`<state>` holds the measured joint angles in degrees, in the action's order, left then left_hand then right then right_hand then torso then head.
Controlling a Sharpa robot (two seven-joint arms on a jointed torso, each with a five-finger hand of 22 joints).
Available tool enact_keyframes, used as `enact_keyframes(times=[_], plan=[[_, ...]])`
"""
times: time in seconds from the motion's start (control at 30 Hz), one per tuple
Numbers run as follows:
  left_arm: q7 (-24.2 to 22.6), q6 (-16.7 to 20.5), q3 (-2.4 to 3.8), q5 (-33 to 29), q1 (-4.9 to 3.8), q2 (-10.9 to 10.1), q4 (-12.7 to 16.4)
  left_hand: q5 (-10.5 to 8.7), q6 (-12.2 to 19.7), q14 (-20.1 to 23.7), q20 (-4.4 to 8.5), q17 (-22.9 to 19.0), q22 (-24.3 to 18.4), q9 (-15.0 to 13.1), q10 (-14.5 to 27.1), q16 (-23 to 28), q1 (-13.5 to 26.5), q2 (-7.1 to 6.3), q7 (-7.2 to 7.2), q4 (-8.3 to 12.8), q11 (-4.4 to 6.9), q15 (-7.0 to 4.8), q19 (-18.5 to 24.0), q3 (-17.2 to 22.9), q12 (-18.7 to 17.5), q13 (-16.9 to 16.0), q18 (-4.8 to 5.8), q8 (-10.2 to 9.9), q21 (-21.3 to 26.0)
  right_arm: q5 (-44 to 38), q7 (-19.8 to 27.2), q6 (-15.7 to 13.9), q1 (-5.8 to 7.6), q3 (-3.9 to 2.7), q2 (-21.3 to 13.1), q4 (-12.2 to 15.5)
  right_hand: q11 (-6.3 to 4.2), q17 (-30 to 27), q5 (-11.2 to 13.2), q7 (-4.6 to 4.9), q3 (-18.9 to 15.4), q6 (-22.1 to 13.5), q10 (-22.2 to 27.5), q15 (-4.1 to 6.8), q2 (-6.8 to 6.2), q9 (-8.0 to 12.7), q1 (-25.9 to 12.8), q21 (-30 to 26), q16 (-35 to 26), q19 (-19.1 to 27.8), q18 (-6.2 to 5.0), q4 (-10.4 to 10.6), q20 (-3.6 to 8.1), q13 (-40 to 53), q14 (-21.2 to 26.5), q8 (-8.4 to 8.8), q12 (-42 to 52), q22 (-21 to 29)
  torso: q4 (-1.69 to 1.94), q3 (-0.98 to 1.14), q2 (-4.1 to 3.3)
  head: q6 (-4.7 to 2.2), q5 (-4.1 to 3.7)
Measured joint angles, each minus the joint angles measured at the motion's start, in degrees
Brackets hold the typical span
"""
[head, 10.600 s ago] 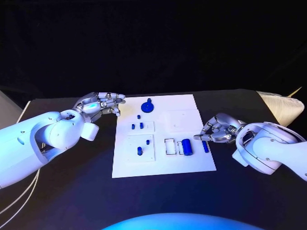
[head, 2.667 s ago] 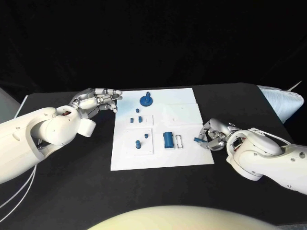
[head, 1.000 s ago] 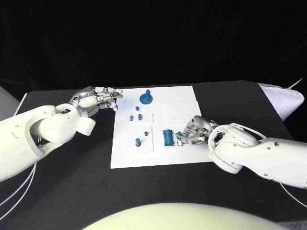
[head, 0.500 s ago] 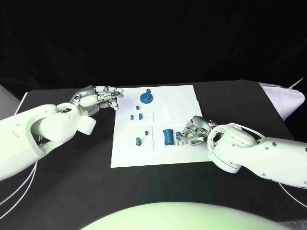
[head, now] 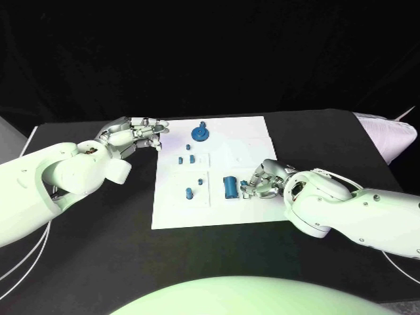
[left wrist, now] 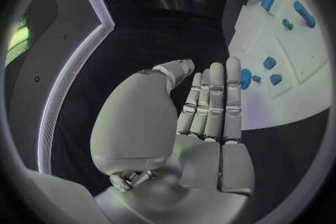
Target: Assemble the parts on the task board
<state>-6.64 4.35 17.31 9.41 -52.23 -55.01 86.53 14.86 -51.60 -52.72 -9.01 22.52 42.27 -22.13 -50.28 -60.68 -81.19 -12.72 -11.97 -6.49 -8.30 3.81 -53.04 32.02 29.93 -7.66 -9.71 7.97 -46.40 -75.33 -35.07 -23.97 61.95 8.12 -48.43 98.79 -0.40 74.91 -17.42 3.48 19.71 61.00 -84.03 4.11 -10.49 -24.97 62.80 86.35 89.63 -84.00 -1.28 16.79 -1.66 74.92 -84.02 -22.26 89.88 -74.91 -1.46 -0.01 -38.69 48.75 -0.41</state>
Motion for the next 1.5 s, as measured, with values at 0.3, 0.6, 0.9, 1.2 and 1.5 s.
enact_keyframes(times=[0.3, 0.6, 0.9, 1.2, 1.5], plan=[[0.0, 0.0, 0.0, 0.0, 0.0, 0.0, 0.0, 0.0, 0.0, 0.0, 0.0, 0.0, 0.0, 0.0, 0.0, 0.0, 0.1, 0.06, 0.0, 0.0, 0.0, 0.0, 0.0, 0.0, 0.0, 0.0, 0.0, 0.0, 0.0, -0.6, -0.1, -0.1, -0.06, 0.03, -0.3, 0.7, 0.0, 0.0, 0.0, 0.0, -0.8, 0.0, 0.0, 0.0, 0.48, 0.1, -2.4, 0.2, 0.0, 0.0, 0.0, 0.0, 0.0, 0.0, 0.0, 0.0, 0.0, 0.0, 0.03, 0.02, -0.01, 0.06, -0.04], [0.1, 0.0, 0.0, 0.0, 0.0, 0.0, -0.1, 0.0, 0.0, 0.0, 0.0, 0.0, -0.1, 0.0, 0.0, 0.0, 0.1, 0.06, 0.0, -0.2, 0.0, 0.0, 0.0, 0.2, 0.0, 0.0, 0.0, 0.0, 0.0, -1.6, -0.4, -0.3, -0.07, 0.03, -0.5, 0.8, 0.0, 0.0, -1.6, -0.17, -1.0, 0.2, 0.0, 0.0, 1.37, 0.2, -3.9, 0.5, 0.0, 0.0, 0.0, -0.1, 0.0, 0.0, 0.0, 0.0, 0.0, 0.0, 0.01, 0.02, -0.01, 0.06, 0.0], [0.1, -0.1, 0.0, 0.0, 0.0, 0.0, -0.1, 0.0, 0.0, 0.0, 0.0, 0.0, -0.1, 0.0, 0.0, 0.0, 0.1, 0.06, 0.0, -0.2, 0.0, 0.0, 0.0, 0.2, 0.0, 0.0, 0.0, 0.0, 0.0, -2.3, -0.6, -0.5, -0.07, 0.02, -0.5, 0.8, 0.0, 0.0, -3.0, -0.17, 0.3, 0.2, 0.0, 0.0, 2.2, 0.2, -3.1, -0.2, 0.0, 0.0, 0.0, -0.2, 0.0, 0.0, 0.0, 0.0, 0.0, 0.0, 0.03, -0.04, -0.01, 0.07, -0.01], [0.2, -0.1, -0.01, 0.0, 0.01, 0.0, -0.1, 0.0, 0.0, 0.0, 0.0, 0.0, -0.1, 0.0, 0.0, 0.0, 0.1, 0.06, 0.0, -0.2, 0.0, 0.0, 0.0, 0.2, 0.0, 0.0, 0.0, 0.0, 0.0, -2.0, -0.1, -0.5, -0.07, 0.02, -1.6, 1.5, 0.0, 0.0, 1.3, -0.17, -0.7, 0.2, 0.0, 0.0, -0.37, 0.2, -2.1, -1.0, 0.0, 0.0, 0.0, -0.3, 0.0, 0.0, 0.0, -0.13, 0.0, 0.0, 0.05, -0.04, -0.01, 0.16, 0.05], [0.3, -0.1, -0.01, 0.0, 0.03, -0.1, -0.1, 0.0, 0.0, 0.0, 0.0, 0.0, -0.1, 0.0, 0.0, 0.0, 0.1, 0.06, 0.0, -0.2, 0.0, 0.0, 0.0, 0.2, 0.0, 0.0, 0.0, 0.0, 0.0, -0.4, 2.0, -0.4, -0.07, -0.02, -4.5, 3.3, 0.0, 0.0, 6.2, -0.17, -13.2, 0.2, 0.0, 0.0, 1.66, 0.4, -1.0, -1.1, 0.0, 0.0, 0.0, -0.1, 0.0, 0.0, 0.0, -0.78, 0.0, 0.0, -0.03, -0.03, 0.01, 0.03, 0.24]])
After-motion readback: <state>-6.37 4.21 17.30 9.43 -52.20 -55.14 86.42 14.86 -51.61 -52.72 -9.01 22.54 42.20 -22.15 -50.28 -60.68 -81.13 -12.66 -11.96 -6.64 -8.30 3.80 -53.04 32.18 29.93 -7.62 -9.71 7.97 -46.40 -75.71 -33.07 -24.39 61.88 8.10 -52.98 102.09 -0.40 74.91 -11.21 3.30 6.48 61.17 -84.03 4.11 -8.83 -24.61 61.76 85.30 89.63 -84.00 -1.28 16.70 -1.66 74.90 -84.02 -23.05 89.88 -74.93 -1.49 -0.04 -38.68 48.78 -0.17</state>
